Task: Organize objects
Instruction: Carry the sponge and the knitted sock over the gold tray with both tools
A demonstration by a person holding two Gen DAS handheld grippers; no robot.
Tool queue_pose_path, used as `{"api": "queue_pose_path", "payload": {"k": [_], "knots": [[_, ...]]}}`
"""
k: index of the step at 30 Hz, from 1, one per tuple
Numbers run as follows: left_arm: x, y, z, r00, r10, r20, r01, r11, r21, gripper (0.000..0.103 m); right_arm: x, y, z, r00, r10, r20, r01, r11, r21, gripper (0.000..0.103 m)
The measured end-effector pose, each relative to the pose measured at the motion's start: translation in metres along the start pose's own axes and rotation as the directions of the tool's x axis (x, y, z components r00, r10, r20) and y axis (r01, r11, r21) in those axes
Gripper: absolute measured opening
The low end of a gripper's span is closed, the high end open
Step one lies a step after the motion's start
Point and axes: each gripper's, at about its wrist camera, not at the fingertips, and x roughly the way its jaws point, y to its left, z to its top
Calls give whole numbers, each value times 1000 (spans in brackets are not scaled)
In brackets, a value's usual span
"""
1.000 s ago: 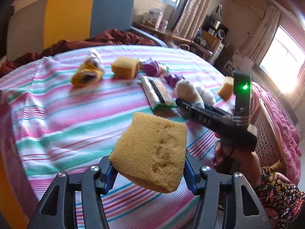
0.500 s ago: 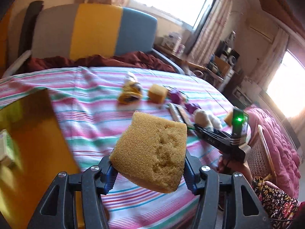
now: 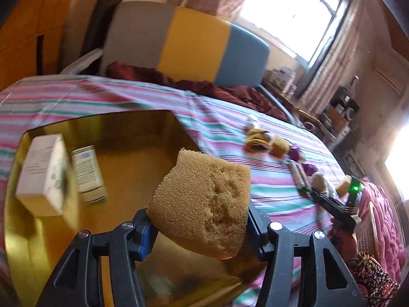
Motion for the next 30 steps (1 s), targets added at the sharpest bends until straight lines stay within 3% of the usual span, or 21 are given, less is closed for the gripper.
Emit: {"api": "queue_pose_path", "payload": {"k": [12, 17, 23, 30], "knots": [[-9, 70, -20, 989, 107, -100, -118, 986, -114, 58, -15, 1, 2, 998, -66, 20, 66, 997, 42, 47], [-14, 89, -27, 980, 149, -135, -168, 975, -148, 58, -44, 24, 9, 996, -14, 90, 9, 999, 52, 47], [-17, 100, -28, 965, 205, -162, -230, 961, -153, 58, -85, 91, 24, 972, 161, 173, -154, 987, -54, 47], [-17, 96, -30, 948, 265, -179, -287, 951, -113, 58, -120, 179, 34, 909, 388, 151, -361, 915, -179, 47]]}}
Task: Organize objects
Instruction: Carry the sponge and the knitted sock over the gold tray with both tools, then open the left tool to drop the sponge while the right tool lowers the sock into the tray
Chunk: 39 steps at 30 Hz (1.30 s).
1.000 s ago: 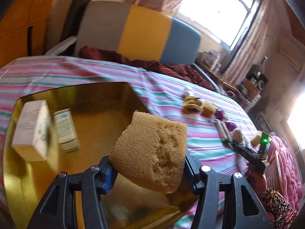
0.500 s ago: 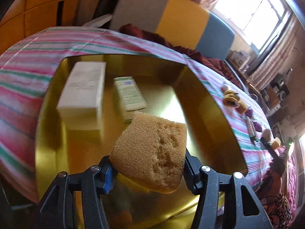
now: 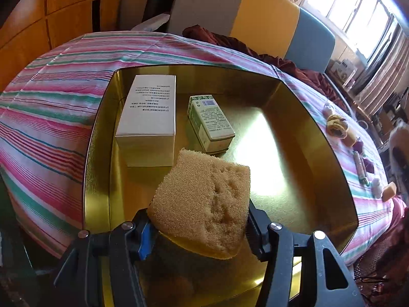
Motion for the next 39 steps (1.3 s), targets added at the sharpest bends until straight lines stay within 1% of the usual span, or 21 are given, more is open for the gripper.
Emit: {"api": "queue_pose_path", "payload": {"k": [2, 6, 9, 11, 13, 17, 19, 21, 24, 26, 27, 30, 32, 35, 39], "knots": [[0, 1, -2, 1000, 4, 6, -4, 1000, -11, 58, 5, 24, 4, 998, 63, -21, -63, 998, -23, 47], [6, 2, -3, 1000, 6, 3, -5, 998, -63, 62, 20, 70, 9, 981, 177, -76, -181, 982, -57, 47], [4, 0, -5, 1000, 23, 6, -22, 995, -98, 66, 32, 99, 8, 968, 220, -117, -231, 969, -87, 47], [1, -1, -6, 1000, 10, 18, -8, 993, -114, 67, 40, 112, 7, 963, 228, -146, -244, 964, -105, 47], [-3, -1, -5, 999, 10, 32, -6, 992, -124, 67, 51, 122, 5, 951, 242, -192, -264, 959, -99, 47], [-5, -1, -5, 998, 47, 41, -41, 992, -121, 69, 68, 133, 0, 934, 256, -251, -284, 955, -83, 47], [-1, 0, -6, 999, 32, 23, -28, 990, -139, 71, 77, 138, -2, 928, 255, -272, -287, 955, -81, 47], [-2, 0, -7, 1000, 21, 23, -17, 987, -159, 73, 85, 142, -1, 922, 251, -296, -285, 955, -78, 47], [-5, -4, -6, 999, 37, 27, -32, 985, -170, 74, 98, 145, -1, 910, 251, -330, -282, 958, -50, 47], [-14, -5, -8, 998, 23, 61, -12, 984, -179, 74, 103, 146, 1, 908, 243, -341, -272, 962, -38, 47], [-19, -5, -9, 996, 15, 86, 1, 982, -187, 74, 108, 146, 2, 903, 243, -354, -269, 963, -25, 47], [-34, -4, -12, 986, -4, 166, 39, 977, -208, 74, 124, 147, 3, 881, 257, -398, -270, 963, 24, 47], [-41, -3, -12, 979, 11, 202, 33, 976, -214, 74, 135, 149, 2, 868, 256, -426, -264, 964, 42, 47], [-51, 3, -10, 964, 60, 257, 3, 971, -237, 74, 155, 153, -1, 849, 237, -472, -243, 969, 50, 47], [-59, 20, -7, 957, 80, 280, 7, 955, -297, 74, 178, 165, -4, 832, 207, -515, -221, 975, 35, 47]]}}
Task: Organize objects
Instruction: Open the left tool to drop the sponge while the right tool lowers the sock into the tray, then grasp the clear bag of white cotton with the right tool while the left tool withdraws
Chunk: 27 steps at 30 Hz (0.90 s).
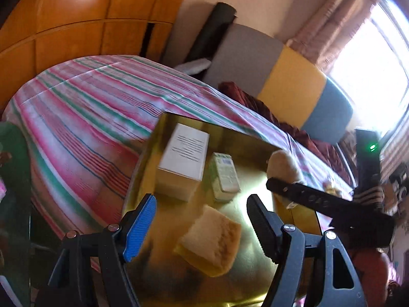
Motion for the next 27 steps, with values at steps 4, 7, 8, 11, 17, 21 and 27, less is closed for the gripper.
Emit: {"api": "queue_pose_path", "payload": {"k": [4, 7, 8, 11, 17, 21, 27], "knots": [[3, 9, 7, 1000, 13, 0, -13, 999, -37, 74, 21, 3, 11, 999, -20, -34, 21, 999, 24, 47], [4, 9, 7, 1000, 10, -1, -11, 999, -44, 74, 34, 3, 18, 998, -34, -47, 37, 998, 51, 49], [3, 9, 6, 1000, 8, -2, -8, 999, -42, 74, 37, 4, 20, 998, -37, -49, 40, 998, 57, 49], [4, 7, 5, 1000, 4, -4, -4, 1000, -30, 74, 45, 8, 25, 999, -3, -47, 6, 997, 73, 58], [4, 8, 3, 1000, 0, -10, 0, 999, -42, 74, 22, 20, 24, 998, 55, 13, -55, 998, 18, 69], [4, 5, -1, 1000, -7, -17, 7, 999, -35, 74, 1, 19, 19, 997, 57, 44, -58, 998, 17, 69], [2, -9, -6, 999, -35, -11, 35, 999, 12, 74, -31, 9, 12, 996, 33, 88, -33, 999, 3, 72]]}}
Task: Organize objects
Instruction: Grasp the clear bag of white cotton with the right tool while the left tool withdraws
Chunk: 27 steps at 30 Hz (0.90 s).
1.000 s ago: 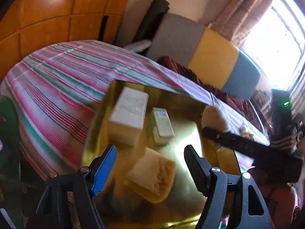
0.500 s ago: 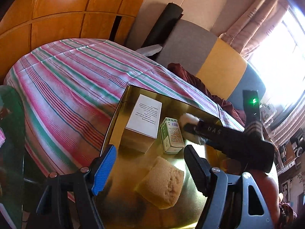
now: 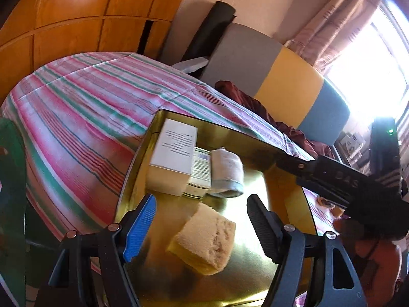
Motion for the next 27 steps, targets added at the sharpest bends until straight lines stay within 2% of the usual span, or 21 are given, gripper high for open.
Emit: {"api": "queue_pose_path", "payload": {"k": [4, 8, 14, 22, 27], "knots": [[1, -12, -6, 999, -44, -14, 45, 998, 39, 74, -30, -11, -4, 998, -34, 52, 34, 999, -9, 79], [2, -25, -10, 996, -88, -33, 90, 992, 85, 74, -57, -28, -11, 991, -96, 96, 98, 995, -15, 81], [2, -48, -24, 988, -147, -58, 154, 975, 163, 74, -83, -73, -32, 978, -185, 98, 181, 982, 48, 83], [-8, -79, -42, 959, -269, -84, 282, 923, 261, 74, -102, -133, -68, 964, -257, 74, 242, 956, 163, 83], [-13, -103, -57, 939, -321, -126, 345, 877, 334, 76, -119, -173, -97, 936, -343, 71, 325, 926, 190, 83]]}}
